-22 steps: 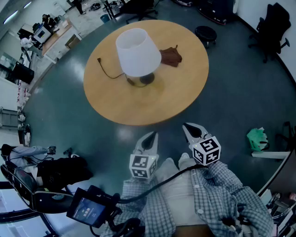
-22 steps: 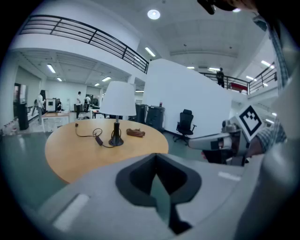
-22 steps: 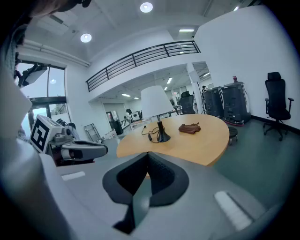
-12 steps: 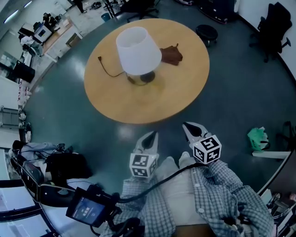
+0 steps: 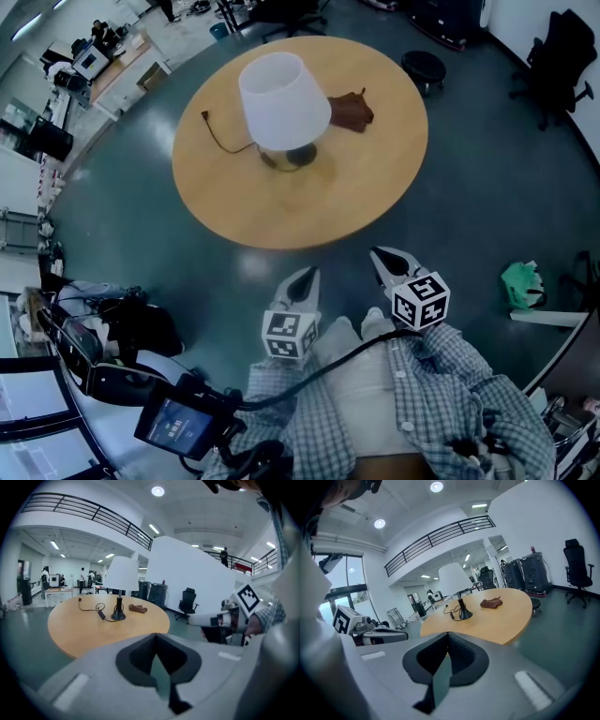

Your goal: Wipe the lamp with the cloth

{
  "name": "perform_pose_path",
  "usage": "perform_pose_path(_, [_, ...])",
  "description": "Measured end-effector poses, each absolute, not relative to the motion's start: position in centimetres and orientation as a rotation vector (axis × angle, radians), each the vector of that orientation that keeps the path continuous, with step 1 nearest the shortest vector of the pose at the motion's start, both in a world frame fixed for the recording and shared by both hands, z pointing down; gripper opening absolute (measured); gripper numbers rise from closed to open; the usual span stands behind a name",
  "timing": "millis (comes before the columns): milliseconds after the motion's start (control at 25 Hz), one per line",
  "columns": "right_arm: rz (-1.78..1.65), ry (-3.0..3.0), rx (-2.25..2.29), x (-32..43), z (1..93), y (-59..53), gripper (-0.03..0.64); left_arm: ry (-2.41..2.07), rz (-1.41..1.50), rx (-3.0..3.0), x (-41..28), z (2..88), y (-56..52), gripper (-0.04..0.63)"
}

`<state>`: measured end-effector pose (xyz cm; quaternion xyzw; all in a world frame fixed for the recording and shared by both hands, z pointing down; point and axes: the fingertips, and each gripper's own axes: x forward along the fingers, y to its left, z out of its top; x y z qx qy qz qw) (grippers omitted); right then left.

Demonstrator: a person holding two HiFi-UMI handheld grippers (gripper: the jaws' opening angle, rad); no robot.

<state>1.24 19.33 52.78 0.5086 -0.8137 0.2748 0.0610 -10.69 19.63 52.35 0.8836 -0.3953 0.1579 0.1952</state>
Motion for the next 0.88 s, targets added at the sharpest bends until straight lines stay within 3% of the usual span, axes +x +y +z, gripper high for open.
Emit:
perform_pose_path(600, [0.797,-2.529,1.399,5.2,53.2,18.8,0.003,-1.195,0.435,2.399,-7.7,53.0,18.5,0.0])
perform_pose_path(880, [0.971,-2.491,1.618,9.2,52.3,15.6,0.003,-1.17,0.443,2.422,-5.9,53.2,15.5,0.0])
